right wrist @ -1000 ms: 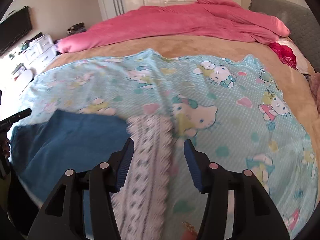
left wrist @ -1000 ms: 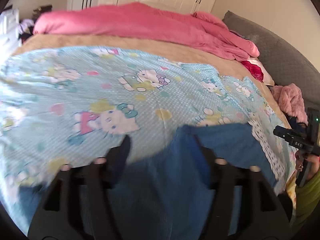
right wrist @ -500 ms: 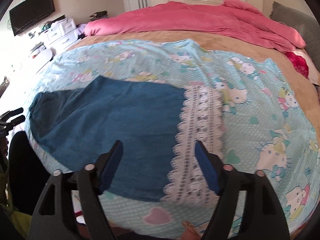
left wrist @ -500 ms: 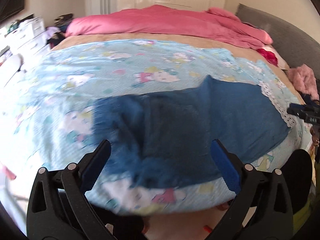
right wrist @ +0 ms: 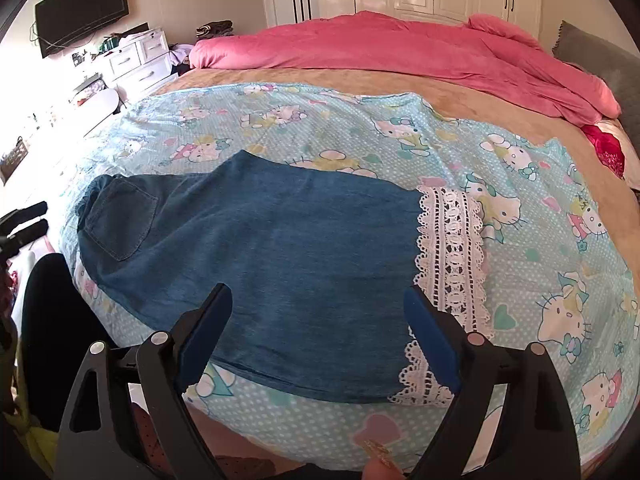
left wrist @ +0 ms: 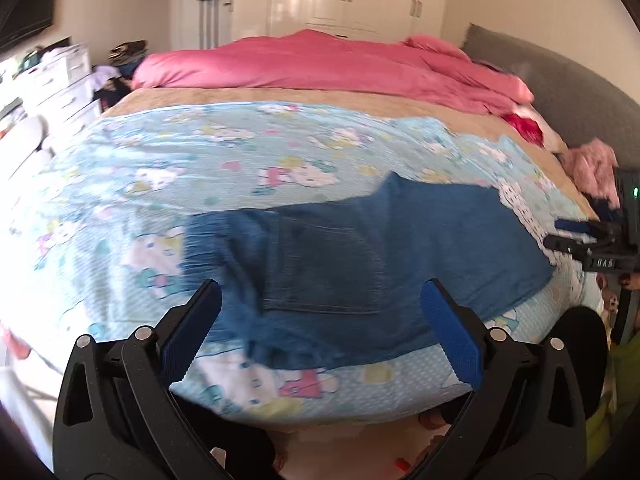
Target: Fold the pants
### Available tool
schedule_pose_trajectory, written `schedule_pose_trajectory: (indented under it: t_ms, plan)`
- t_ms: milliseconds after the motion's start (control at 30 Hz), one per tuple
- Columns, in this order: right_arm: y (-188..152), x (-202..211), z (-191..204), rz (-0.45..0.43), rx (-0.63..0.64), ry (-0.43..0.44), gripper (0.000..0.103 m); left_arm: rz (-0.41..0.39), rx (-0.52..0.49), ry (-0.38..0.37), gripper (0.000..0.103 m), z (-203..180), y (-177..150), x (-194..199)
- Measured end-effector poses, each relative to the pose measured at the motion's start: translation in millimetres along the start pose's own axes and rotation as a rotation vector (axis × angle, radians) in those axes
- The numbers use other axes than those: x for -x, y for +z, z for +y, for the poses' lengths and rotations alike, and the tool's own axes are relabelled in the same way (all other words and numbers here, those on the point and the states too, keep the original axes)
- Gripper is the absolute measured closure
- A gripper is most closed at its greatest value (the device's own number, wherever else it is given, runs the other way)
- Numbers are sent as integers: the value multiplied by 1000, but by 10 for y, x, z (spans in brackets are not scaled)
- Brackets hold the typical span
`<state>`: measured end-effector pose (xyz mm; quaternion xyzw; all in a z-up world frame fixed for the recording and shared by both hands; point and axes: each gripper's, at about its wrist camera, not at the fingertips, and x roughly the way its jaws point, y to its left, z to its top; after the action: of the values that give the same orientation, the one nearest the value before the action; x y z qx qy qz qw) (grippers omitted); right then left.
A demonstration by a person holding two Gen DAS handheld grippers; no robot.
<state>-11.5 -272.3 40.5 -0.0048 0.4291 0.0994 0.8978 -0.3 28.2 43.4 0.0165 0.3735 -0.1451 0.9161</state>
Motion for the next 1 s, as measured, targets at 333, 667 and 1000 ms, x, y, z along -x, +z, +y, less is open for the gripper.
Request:
schedule_pose_trajectory:
  t_ms: [333,667,1000]
  plan:
    - [40,-112,32,48,-15,-30,16,115,-37,-60,9,-330,-25,-616]
    - [-250,-568,-428,274,-36,-151,16,236,-29,-29,9,-131,-313,-955]
    - [-226,-231,-429,177,-58,-100,16,118,62,-116,9,33,-132,-546]
